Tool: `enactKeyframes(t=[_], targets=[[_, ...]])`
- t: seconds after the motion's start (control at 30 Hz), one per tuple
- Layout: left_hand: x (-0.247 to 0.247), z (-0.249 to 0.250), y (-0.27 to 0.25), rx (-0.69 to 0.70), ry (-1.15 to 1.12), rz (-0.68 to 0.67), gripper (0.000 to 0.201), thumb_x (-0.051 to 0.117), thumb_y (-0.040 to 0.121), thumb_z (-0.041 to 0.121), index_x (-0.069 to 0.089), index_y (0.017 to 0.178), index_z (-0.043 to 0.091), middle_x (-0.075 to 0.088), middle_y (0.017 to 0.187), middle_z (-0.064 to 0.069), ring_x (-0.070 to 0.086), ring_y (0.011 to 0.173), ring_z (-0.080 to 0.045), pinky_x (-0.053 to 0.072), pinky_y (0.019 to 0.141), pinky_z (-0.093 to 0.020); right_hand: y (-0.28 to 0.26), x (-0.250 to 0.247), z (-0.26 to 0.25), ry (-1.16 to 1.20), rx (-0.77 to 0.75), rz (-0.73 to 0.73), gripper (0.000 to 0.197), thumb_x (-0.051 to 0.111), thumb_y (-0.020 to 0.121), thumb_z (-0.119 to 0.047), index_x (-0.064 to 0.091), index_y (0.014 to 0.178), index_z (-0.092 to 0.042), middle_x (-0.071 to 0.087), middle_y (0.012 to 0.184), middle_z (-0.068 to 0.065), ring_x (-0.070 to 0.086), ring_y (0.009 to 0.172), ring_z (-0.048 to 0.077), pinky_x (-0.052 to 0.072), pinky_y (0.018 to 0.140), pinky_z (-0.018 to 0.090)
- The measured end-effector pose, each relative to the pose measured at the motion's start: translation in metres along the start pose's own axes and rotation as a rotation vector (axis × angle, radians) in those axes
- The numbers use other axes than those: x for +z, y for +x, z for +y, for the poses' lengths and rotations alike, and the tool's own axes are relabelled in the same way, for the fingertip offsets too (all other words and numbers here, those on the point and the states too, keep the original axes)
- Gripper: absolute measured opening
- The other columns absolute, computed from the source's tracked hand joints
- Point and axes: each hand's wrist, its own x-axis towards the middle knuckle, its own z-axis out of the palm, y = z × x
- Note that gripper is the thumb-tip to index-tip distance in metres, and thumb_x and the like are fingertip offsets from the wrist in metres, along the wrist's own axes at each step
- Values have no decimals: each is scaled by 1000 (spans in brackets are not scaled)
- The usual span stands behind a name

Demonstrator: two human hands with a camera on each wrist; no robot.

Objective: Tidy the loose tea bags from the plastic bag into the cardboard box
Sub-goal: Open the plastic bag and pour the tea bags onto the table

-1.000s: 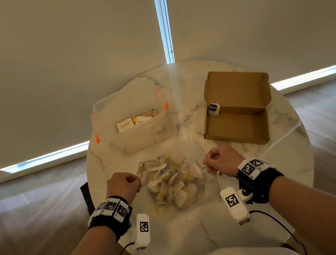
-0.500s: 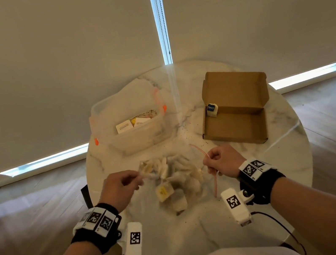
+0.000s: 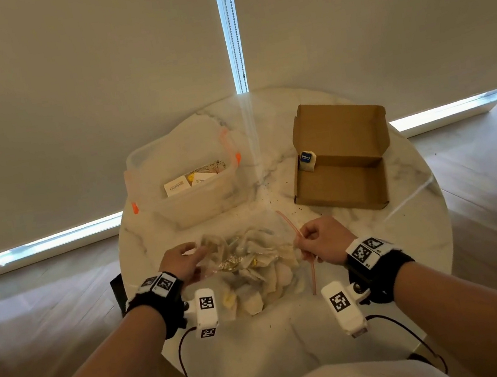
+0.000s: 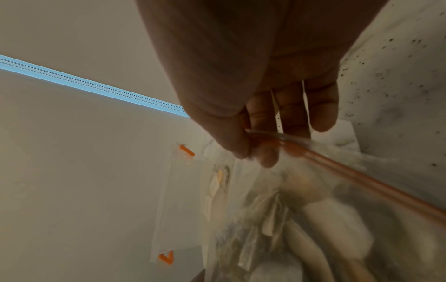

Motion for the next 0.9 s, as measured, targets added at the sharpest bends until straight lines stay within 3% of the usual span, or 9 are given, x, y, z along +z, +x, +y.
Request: enactKeyframes(t=[0.1,0.17,0.27,0.4,0.47,0.53,0.7,0.8,0.9], targets=[[0,5,0,99,202,95,14,73,88,9,75,99,1,72,73,-9,68,56,-19,59,54,-26,-2,-3,-1,0,-5,-3,15,65,93,-14,69,82,-4,70,64,4,61,51,7,45,50,15],[-1,8,-2,144,284,122,12,73,86,8,77,75,7,72,61,-6,70,55,-21,62,61,-31,-2,-4,0,8,-3,-2,16,65,93,-14,69,83,-2,69,63,3,60,50,7,44,49,14],[-8,13,-7,200,406,120,24,69,85,13,75,62,15,71,58,-2,72,62,-22,61,75,-35,-4,-4,4,14,6,3,16,65,93,-16,68,84,-2,69,62,3,60,50,7,45,50,15],[-13,25,-23,343,332,166,24,68,86,14,74,64,19,72,63,-1,70,66,-20,57,74,-30,-5,-4,7,28,18,-1,13,66,92,-15,68,82,-7,70,62,3,61,52,9,46,50,16],[-10,29,-32,393,317,71,20,68,88,10,75,71,16,73,68,-5,70,66,-22,59,70,-31,-5,-5,9,29,20,-1,13,66,92,-15,68,83,-7,70,63,4,62,54,11,48,51,18],[-11,28,-39,420,398,-3,17,69,89,9,76,74,14,74,68,-4,69,63,-18,60,66,-28,-5,-6,11,28,26,-12,14,66,92,-16,69,84,-5,71,65,6,63,56,12,48,52,19],[-22,35,-44,430,173,53,16,64,92,4,74,80,8,71,71,-6,65,66,-19,58,62,-21,-3,-2,14,35,34,-14,20,65,93,-17,69,88,1,70,63,4,62,55,11,47,51,19],[-24,31,-45,437,214,41,17,65,93,5,74,79,11,72,72,-4,66,67,-19,59,65,-23,-3,2,13,62,31,-7,18,65,93,-15,69,88,2,69,64,6,61,53,10,45,49,15],[-25,25,-40,407,505,53,14,67,92,12,75,81,15,73,73,1,67,67,-14,59,74,-29,-6,9,11,87,15,-38,16,65,93,-15,69,91,0,73,74,11,62,56,10,45,50,14]])
